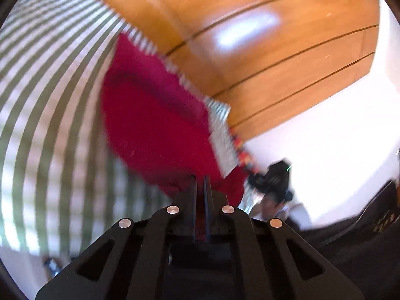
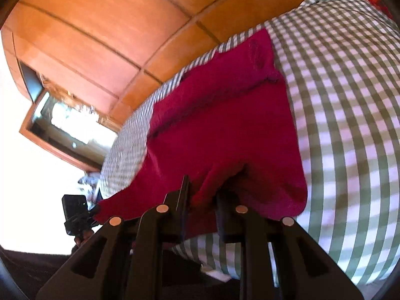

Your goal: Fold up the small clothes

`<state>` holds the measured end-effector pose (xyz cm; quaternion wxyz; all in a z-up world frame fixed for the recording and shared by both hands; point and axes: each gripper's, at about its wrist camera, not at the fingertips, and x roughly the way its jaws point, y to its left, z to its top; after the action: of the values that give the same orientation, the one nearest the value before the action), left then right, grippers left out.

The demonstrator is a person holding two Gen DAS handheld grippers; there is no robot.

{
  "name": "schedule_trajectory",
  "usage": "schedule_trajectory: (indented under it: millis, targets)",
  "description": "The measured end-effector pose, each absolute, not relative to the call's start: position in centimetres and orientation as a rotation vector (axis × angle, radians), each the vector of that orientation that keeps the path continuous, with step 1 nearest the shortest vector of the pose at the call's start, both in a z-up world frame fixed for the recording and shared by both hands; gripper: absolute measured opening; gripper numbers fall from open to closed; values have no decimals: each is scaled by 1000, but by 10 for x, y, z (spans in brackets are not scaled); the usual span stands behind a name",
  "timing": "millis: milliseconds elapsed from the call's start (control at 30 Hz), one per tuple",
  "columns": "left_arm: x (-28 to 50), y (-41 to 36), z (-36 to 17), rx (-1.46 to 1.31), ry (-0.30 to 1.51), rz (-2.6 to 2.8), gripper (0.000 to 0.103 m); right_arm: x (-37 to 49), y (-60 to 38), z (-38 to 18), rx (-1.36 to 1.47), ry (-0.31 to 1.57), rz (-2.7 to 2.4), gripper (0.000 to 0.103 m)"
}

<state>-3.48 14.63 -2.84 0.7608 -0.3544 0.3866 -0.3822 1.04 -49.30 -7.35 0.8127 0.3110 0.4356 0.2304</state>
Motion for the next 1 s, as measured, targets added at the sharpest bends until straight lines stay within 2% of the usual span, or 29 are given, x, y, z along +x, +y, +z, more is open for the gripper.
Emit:
schedule_trajectory:
  millis: [167,300,333,367,400,433,567,800,900,1000]
  targets:
    - [32,144,-24,-828,770,-767,3,65,-502,-82,716,938,401,17]
    - [107,150,-45,-884,850,-584,4,109,-508,-100,734,984,329,17]
    - [122,151,-52,-905,886,-529,6,118,-509,-105,740,997,319,21]
    - [133,154,-57,-924,907,-521,13,123,-512,-108,748,999,295,30]
    - [143,155,-60,-940,926,-497,38,125,-516,-109,767,988,286,37]
    - [147,158,-60,-951,922,-457,57,124,-519,-107,785,971,292,49]
    - [142,175,-54,-918,861,-446,58,109,-535,-96,808,917,329,72]
    - [75,151,-74,-538,935,-497,58,45,-552,-97,610,951,265,69]
    - [58,141,-96,-519,958,-511,58,33,-540,-115,525,1016,252,55]
    - [53,135,-108,-537,956,-501,58,36,-527,-128,493,1034,240,36]
